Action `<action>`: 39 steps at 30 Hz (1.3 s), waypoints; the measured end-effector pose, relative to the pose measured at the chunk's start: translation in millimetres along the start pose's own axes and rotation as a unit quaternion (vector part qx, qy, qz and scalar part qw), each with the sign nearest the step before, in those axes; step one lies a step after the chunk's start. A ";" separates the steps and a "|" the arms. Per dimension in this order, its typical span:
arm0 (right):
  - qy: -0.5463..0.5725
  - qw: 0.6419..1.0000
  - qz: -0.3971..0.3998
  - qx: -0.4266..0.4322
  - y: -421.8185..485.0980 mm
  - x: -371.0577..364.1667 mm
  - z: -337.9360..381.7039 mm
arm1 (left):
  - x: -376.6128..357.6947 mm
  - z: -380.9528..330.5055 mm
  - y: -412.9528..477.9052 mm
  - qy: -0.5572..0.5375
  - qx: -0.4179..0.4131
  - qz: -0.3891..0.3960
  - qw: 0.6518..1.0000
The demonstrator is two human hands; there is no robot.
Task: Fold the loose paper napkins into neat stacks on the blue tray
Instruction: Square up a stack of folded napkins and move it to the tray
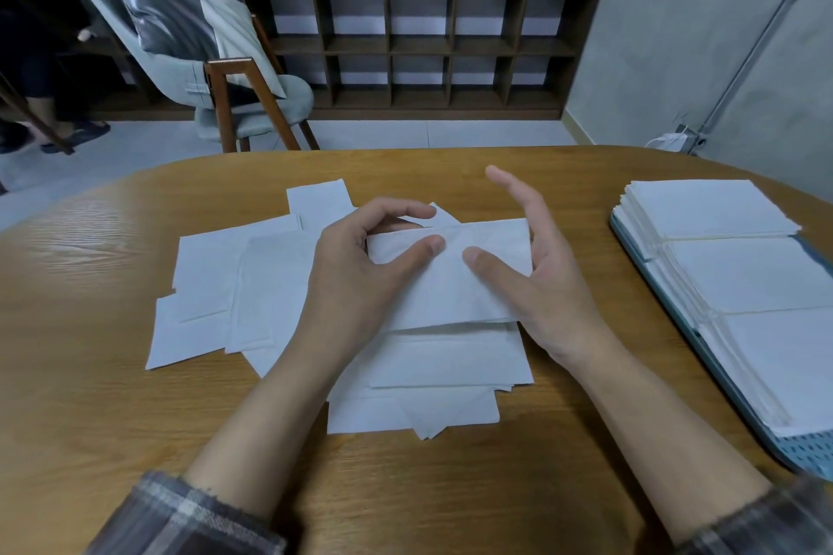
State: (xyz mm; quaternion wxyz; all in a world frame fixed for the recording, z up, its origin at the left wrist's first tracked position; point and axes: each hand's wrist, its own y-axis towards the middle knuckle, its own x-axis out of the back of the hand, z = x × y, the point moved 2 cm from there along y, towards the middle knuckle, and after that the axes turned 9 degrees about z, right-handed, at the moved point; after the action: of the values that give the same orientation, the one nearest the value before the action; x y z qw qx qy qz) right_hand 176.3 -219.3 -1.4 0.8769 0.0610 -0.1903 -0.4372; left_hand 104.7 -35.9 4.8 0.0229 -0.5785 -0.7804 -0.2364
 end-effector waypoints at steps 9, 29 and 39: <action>-0.003 1.000 0.000 0.002 0.3 -0.3 0.9 | 3.1 -1.3 1.7 0.005 -0.001 0.012 1.000; 0.040 0.999 -0.016 -0.019 2.0 6.9 -15.0 | 1.8 6.6 -0.2 0.014 0.003 -0.024 1.000; -0.031 0.989 -0.138 -0.040 4.2 21.9 -33.2 | -13.2 11.6 -8.4 0.252 0.010 0.316 0.915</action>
State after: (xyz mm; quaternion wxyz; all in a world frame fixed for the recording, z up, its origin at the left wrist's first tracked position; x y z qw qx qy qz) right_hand 204.3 -236.0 -24.5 0.8036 0.0377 -0.1895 -0.5630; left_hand 104.1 -45.0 -12.4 0.2977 -0.7158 -0.5281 -0.3467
